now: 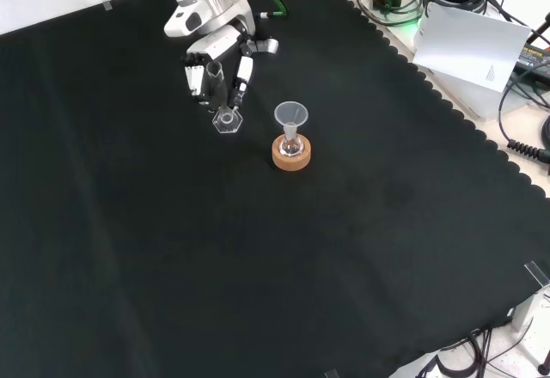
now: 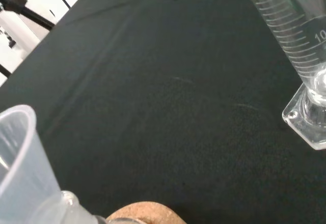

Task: Put the graduated cylinder back on the table.

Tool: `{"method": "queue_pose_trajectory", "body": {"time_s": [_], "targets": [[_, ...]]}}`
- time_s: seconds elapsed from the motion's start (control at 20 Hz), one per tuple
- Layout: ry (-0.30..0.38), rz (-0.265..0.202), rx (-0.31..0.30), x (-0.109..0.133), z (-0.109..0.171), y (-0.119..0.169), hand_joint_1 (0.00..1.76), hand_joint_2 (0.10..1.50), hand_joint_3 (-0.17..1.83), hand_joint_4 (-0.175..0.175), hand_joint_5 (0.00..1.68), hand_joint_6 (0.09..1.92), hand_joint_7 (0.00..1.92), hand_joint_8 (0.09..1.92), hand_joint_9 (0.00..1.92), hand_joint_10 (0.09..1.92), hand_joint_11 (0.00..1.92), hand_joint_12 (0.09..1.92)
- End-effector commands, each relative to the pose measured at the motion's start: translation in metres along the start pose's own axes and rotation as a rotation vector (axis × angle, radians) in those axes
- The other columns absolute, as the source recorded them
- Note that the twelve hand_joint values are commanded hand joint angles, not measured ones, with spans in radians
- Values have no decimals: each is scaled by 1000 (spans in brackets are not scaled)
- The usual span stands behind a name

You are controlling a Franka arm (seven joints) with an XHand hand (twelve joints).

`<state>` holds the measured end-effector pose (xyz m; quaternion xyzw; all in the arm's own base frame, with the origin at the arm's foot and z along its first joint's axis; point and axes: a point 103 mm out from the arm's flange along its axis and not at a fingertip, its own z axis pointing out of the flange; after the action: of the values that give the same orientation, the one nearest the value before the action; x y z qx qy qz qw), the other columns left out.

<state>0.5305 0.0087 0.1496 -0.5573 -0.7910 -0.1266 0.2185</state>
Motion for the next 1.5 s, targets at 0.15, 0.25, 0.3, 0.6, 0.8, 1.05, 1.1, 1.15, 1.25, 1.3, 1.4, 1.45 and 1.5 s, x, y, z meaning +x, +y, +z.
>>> {"method": "queue_pose_trajectory", "body": {"time_s": [0.15,0.25,0.3,0.6,0.8,1.05,1.1,1.15,1.25,1.3,1.4,1.45,1.5], "targets": [[50,-7,-73,-15,21,7,1234,1183,0,-175,836,1206,866,1206,1379,87,1171,777],[63,-8,-89,-18,25,9,1234,1183,0,-175,836,1206,866,1206,1379,87,1171,777],[69,-8,-96,-20,26,9,1234,1183,0,-175,836,1206,866,1206,1379,87,1170,777],[92,-12,-133,-26,35,13,1234,1183,0,-175,835,1207,865,1207,1377,87,1168,777],[102,-12,-148,-28,39,14,1234,1184,0,-175,835,1208,864,1208,1375,87,1166,777],[110,-5,-148,-28,44,15,1234,1184,0,-175,834,1209,863,1210,1374,87,1164,778],[114,-8,-143,-29,44,15,1233,1184,0,-175,833,1210,862,1210,1374,87,1163,778],[119,-9,-139,-29,45,15,1233,1185,0,-175,833,1211,861,1211,1373,87,1162,778],[131,-8,-138,-31,45,13,1231,1189,2,-175,823,1224,852,1225,1365,87,1156,780],[125,-5,-135,-32,45,13,1229,1192,2,-175,817,1233,845,1234,1362,87,1151,782],[132,-6,-133,-33,45,13,1226,1198,2,-175,807,1248,834,1250,1355,87,1143,787],[141,-9,-129,-33,46,13,1224,1202,2,-175,799,1258,826,1261,1349,87,1138,792],[153,-13,-126,-34,46,13,1222,1207,2,-175,790,1271,817,1275,1341,87,1127,800]]}}
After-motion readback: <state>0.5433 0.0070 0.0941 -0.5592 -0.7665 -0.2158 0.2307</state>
